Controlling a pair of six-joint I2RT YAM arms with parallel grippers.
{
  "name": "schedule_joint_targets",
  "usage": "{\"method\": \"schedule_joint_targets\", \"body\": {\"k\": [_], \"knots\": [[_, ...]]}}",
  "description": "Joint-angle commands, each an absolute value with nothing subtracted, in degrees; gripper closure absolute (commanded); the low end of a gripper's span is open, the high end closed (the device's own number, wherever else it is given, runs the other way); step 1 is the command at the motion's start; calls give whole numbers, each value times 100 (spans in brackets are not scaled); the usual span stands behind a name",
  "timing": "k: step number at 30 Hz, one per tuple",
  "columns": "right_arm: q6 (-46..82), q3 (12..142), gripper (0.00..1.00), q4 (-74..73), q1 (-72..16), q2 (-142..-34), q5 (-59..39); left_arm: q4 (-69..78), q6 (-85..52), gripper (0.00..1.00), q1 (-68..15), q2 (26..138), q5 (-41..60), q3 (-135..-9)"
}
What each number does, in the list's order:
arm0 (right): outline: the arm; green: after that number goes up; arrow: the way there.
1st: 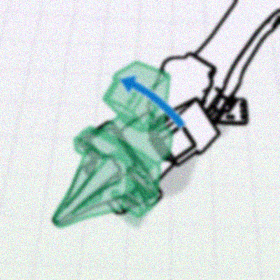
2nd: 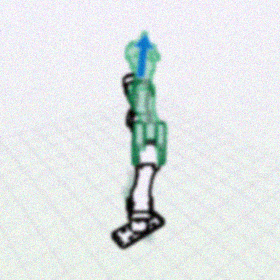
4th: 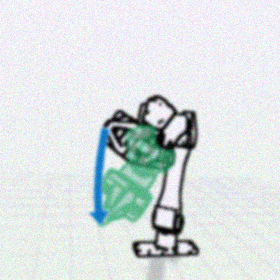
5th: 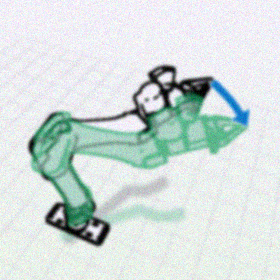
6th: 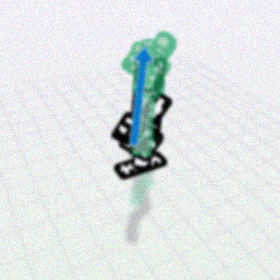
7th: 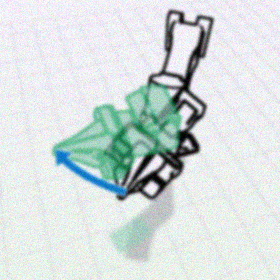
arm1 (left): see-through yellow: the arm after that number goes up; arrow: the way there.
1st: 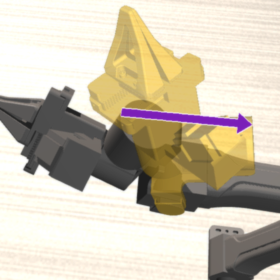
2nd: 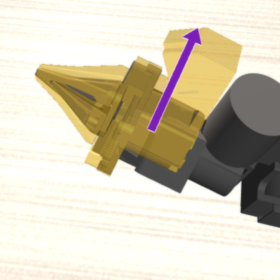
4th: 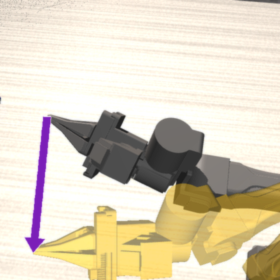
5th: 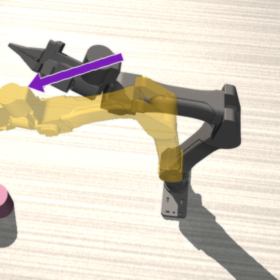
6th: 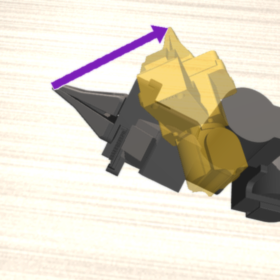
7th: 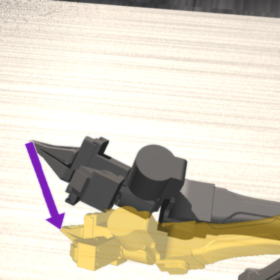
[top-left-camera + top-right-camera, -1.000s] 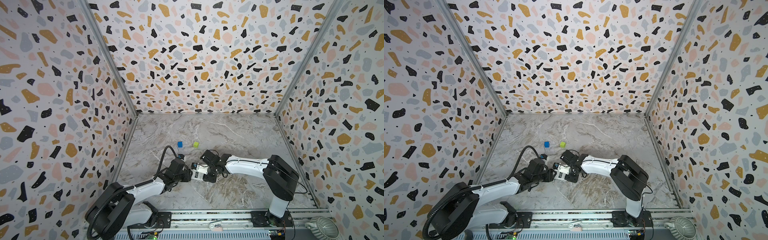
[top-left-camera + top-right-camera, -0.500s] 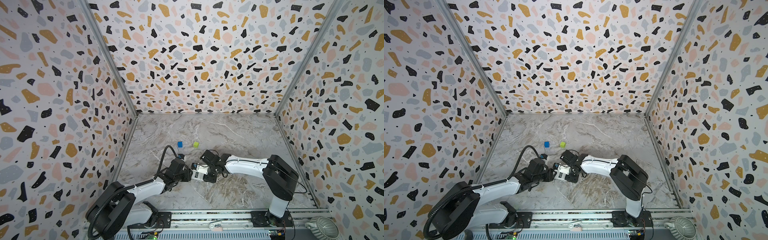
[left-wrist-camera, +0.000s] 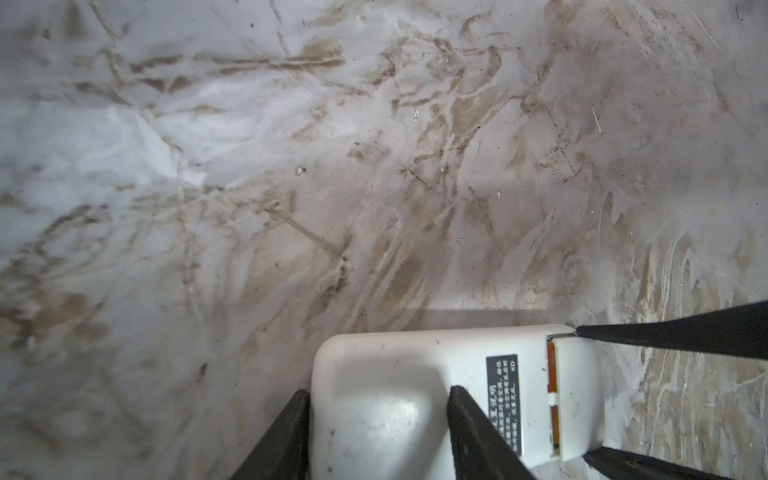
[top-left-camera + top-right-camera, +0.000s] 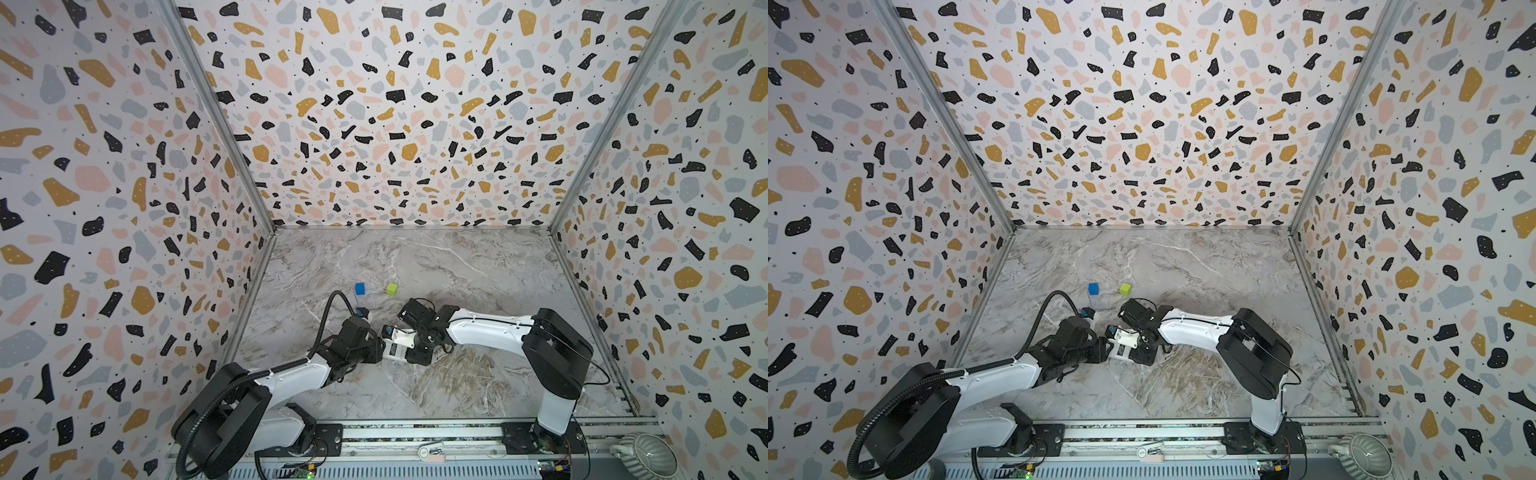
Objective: Load the batteries into the remote control
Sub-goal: 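Slide the cover along the remote with the right gripper to close it, then press the cover down onto the remote with the right gripper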
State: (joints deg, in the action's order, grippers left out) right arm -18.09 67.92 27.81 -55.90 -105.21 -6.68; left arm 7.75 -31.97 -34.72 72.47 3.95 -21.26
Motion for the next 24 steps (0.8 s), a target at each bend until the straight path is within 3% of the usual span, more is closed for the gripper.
{"method": "schedule_joint_targets", "body": {"k": [1, 24], "knots": [[-1742, 6957, 74, 2832, -5616, -10703, -680, 686, -3138, 46, -3485, 7276, 385, -2038], [-1803, 7337, 74, 3130, -5606, -11089, -658, 694, -3127, 46, -3489, 7242, 409, -2005]]}}
